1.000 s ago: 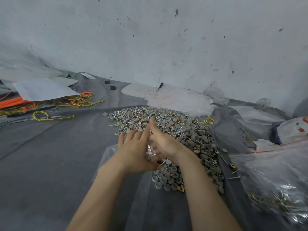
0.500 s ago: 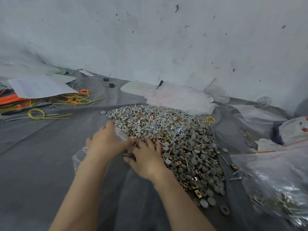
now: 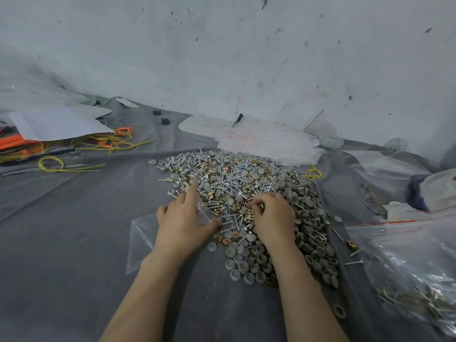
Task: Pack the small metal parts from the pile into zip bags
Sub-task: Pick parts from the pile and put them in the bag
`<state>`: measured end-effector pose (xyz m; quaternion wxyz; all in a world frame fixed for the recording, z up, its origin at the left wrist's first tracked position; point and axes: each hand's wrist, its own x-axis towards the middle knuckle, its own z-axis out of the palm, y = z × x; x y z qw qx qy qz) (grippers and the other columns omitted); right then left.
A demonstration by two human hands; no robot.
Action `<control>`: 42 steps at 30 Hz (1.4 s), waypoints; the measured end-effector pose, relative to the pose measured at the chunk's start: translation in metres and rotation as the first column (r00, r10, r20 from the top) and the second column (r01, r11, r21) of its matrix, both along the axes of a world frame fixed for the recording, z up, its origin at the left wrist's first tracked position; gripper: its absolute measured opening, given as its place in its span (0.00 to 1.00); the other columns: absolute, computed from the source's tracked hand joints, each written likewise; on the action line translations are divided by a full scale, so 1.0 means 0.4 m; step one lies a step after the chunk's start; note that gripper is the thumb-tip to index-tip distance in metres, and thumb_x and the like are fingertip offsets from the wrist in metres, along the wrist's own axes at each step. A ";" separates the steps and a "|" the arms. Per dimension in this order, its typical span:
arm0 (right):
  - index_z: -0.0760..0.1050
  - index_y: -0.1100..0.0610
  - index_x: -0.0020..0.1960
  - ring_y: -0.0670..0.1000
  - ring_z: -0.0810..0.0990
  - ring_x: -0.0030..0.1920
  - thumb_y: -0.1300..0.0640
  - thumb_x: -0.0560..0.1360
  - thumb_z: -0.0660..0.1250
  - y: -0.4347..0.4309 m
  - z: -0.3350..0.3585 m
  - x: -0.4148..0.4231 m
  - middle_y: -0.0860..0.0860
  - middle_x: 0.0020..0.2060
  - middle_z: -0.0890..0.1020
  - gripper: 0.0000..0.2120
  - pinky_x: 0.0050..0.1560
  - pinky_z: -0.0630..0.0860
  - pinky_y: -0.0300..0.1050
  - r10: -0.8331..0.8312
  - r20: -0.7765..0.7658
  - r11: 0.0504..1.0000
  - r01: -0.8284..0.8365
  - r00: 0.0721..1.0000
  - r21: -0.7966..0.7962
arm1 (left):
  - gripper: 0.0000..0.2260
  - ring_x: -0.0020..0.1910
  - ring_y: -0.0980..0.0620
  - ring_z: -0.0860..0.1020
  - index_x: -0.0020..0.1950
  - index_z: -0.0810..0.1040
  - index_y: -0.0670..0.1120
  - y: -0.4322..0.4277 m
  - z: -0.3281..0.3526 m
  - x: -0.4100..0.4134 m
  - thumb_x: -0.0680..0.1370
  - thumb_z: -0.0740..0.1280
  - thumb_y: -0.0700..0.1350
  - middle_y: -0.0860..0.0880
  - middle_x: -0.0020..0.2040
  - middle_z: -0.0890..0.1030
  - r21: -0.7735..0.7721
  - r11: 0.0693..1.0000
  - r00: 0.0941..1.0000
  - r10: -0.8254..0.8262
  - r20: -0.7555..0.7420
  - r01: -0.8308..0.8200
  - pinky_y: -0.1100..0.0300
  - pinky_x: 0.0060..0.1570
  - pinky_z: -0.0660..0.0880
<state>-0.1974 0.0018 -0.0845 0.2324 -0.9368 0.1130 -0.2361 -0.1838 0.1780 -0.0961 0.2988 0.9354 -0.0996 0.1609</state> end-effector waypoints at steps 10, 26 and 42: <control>0.77 0.58 0.58 0.46 0.75 0.48 0.61 0.79 0.63 -0.006 0.023 0.002 0.48 0.46 0.78 0.09 0.47 0.68 0.34 -0.011 0.168 0.941 -0.046 0.986 0.334 | 0.43 0.69 0.45 0.68 0.77 0.51 0.51 -0.011 0.020 0.010 0.70 0.68 0.65 0.49 0.71 0.68 0.040 0.999 1.000 -0.022 -0.010 0.023 0.47 0.68 0.60; 0.75 0.50 0.44 0.43 0.80 0.43 0.58 0.75 0.69 0.053 0.036 -0.009 0.47 0.42 0.81 0.04 0.43 0.74 0.32 0.269 0.094 0.780 -0.274 0.959 0.562 | 0.43 0.71 0.48 0.62 0.78 0.49 0.50 -0.042 -0.023 -0.004 0.71 0.70 0.59 0.51 0.72 0.65 -0.006 0.998 0.998 -0.056 0.038 0.056 0.51 0.70 0.55; 0.76 0.45 0.62 0.55 0.62 0.65 0.55 0.78 0.63 0.052 0.001 -0.004 0.50 0.62 0.68 0.14 0.66 0.61 0.54 -0.022 -0.212 0.987 -0.013 0.977 -0.162 | 0.42 0.71 0.48 0.63 0.77 0.51 0.51 -0.040 -0.026 0.000 0.71 0.70 0.60 0.51 0.72 0.66 -0.036 0.999 0.998 -0.036 0.044 0.038 0.51 0.70 0.56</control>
